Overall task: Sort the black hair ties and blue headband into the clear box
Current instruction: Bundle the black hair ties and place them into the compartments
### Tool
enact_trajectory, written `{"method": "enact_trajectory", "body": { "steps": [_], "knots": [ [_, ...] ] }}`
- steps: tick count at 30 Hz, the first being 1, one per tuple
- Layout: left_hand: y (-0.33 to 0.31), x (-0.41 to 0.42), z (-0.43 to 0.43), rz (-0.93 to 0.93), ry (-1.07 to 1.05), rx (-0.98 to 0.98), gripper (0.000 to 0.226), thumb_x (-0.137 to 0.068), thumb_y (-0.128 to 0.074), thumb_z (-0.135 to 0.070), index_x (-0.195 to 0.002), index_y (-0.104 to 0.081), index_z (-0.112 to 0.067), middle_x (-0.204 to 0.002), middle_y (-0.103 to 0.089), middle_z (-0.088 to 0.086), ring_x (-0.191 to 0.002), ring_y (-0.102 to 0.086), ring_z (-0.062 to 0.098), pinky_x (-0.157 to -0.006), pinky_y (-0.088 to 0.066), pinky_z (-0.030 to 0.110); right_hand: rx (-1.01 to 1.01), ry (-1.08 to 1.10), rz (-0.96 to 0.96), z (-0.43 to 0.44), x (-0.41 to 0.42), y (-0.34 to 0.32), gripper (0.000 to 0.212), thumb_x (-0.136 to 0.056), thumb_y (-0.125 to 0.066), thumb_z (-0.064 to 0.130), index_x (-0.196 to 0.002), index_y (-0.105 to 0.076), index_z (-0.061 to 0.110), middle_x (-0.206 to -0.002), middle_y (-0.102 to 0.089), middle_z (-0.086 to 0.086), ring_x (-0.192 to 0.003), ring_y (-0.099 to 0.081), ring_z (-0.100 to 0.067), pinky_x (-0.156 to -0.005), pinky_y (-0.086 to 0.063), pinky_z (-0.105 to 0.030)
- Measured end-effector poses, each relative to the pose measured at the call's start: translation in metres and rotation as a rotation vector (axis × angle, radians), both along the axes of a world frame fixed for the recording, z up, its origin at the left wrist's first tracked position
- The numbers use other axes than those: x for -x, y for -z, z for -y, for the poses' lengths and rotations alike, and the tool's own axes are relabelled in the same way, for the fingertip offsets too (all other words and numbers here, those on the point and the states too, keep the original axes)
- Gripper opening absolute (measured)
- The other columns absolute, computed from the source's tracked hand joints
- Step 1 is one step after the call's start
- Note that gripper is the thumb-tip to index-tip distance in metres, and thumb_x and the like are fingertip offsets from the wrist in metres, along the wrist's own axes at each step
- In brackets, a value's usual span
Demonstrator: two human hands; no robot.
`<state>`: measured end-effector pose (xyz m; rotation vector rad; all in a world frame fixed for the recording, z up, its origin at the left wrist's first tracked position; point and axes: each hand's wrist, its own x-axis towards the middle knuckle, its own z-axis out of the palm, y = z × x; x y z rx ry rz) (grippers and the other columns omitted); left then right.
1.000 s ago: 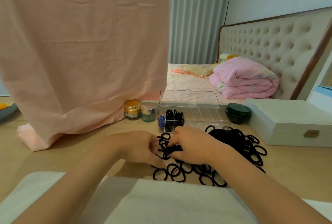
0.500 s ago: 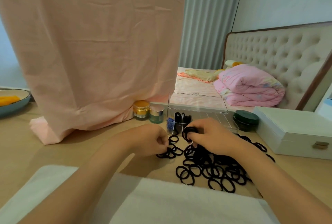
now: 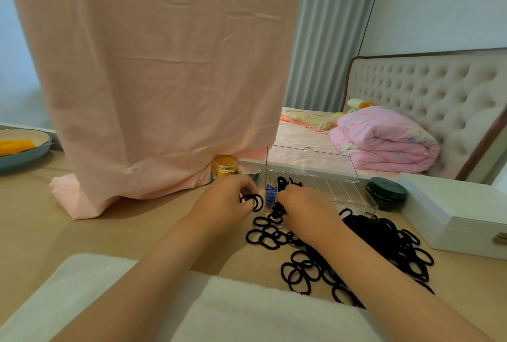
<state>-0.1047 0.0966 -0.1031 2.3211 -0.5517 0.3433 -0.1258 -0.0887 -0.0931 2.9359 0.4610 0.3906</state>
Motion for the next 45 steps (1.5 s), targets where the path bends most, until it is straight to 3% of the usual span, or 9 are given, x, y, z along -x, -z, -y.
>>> {"method": "enact_trajectory", "body": {
  "steps": [3,10,14,18,24,29,34,41,45],
  "knots": [
    [0.004,0.000,0.006,-0.083,0.084,-0.120,0.018,-0.090,-0.067,-0.020,-0.106,-0.071,-0.028,-0.097,-0.064,-0.013,-0.080,-0.056,-0.004,-0.068,-0.041,0.009,-0.015,-0.063,-0.134,0.003,-0.001,0.005,0.028,-0.093,-0.058,0.015,-0.120,-0.067,0.013,-0.112,-0.059,-0.006,-0.099,-0.059,-0.025,-0.081,-0.052,-0.036],
    [-0.003,0.002,0.006,-0.273,0.221,-0.388,0.030,-0.086,-0.068,-0.028,-0.115,-0.074,-0.027,-0.107,-0.058,-0.006,-0.095,-0.059,0.013,-0.087,-0.055,0.033,-0.202,-0.022,-0.480,0.018,0.014,-0.004,0.036,-0.086,-0.056,0.041,-0.107,-0.070,0.015,-0.111,-0.051,0.001,-0.095,-0.057,-0.018,-0.088,-0.052,-0.045],
    [-0.001,0.000,0.008,-0.196,0.182,-0.483,0.018,-0.088,-0.068,-0.026,-0.103,-0.078,-0.025,-0.099,-0.067,0.000,-0.091,-0.062,0.017,-0.085,-0.056,0.039,-0.203,0.000,-0.412,0.008,0.020,0.001,0.041,-0.086,-0.061,0.059,-0.099,-0.071,0.022,-0.107,-0.050,0.003,-0.092,-0.056,-0.015,-0.085,-0.053,-0.040],
    [0.002,-0.003,0.006,-0.159,0.178,-0.507,0.015,-0.088,-0.065,-0.025,-0.098,-0.077,-0.023,-0.099,-0.065,-0.001,-0.090,-0.062,0.018,-0.082,-0.056,0.041,-0.096,-0.014,-0.264,-0.004,0.018,0.006,0.029,-0.097,-0.058,0.036,-0.110,-0.073,0.015,-0.104,-0.055,-0.004,-0.091,-0.057,-0.022,-0.076,-0.052,-0.036],
    [0.004,-0.006,0.000,-0.183,0.101,-0.392,0.011,-0.095,-0.060,-0.033,-0.086,-0.061,-0.027,-0.081,-0.062,-0.007,-0.072,-0.056,0.008,-0.061,-0.043,0.026,-0.047,-0.026,-0.234,0.006,0.019,0.000,0.020,-0.094,-0.057,0.023,-0.098,-0.072,0.012,-0.088,-0.070,-0.006,-0.080,-0.064,-0.025,-0.072,-0.057,-0.039],
    [0.006,-0.004,0.006,-0.182,0.040,-0.236,0.012,-0.095,-0.060,-0.031,-0.085,-0.059,-0.024,-0.079,-0.062,-0.005,-0.070,-0.055,0.010,-0.057,-0.035,0.025,-0.680,-0.049,-0.439,0.027,0.020,-0.016,0.015,-0.097,-0.064,0.025,-0.098,-0.079,0.023,-0.087,-0.076,-0.005,-0.063,-0.061,-0.015,-0.064,-0.053,-0.031],
    [0.003,0.002,0.019,-0.410,0.133,0.177,0.015,-0.093,-0.069,-0.027,-0.098,-0.072,-0.012,-0.083,-0.075,0.004,-0.067,-0.068,0.006,-0.063,-0.053,0.021,-1.212,-0.058,-0.566,0.019,0.028,-0.026,0.013,-0.096,-0.068,0.014,-0.104,-0.078,0.013,-0.085,-0.078,-0.004,-0.061,-0.065,-0.007,-0.059,-0.053,-0.020],
    [-0.005,0.005,0.016,-0.909,0.369,0.637,0.037,-0.090,-0.065,-0.019,-0.121,-0.065,0.002,-0.112,-0.070,0.026,-0.098,-0.068,0.027,-0.100,-0.053,0.047,-1.180,0.125,-0.374,0.011,0.020,-0.009,0.012,-0.092,-0.073,0.018,-0.103,-0.068,0.017,-0.081,-0.076,-0.010,-0.053,-0.068,-0.017,-0.055,-0.061,-0.031],
    [-0.004,0.005,0.016,-0.802,0.376,0.437,0.036,-0.086,-0.076,-0.032,-0.114,-0.073,-0.010,-0.110,-0.075,0.012,-0.107,-0.071,0.026,-0.103,-0.051,0.046,-1.056,0.179,-0.326,0.007,0.020,-0.007,0.034,-0.090,-0.071,0.015,-0.122,-0.060,0.017,-0.098,-0.071,-0.010,-0.046,-0.065,-0.011,-0.046,-0.053,-0.023]
  ]
}}
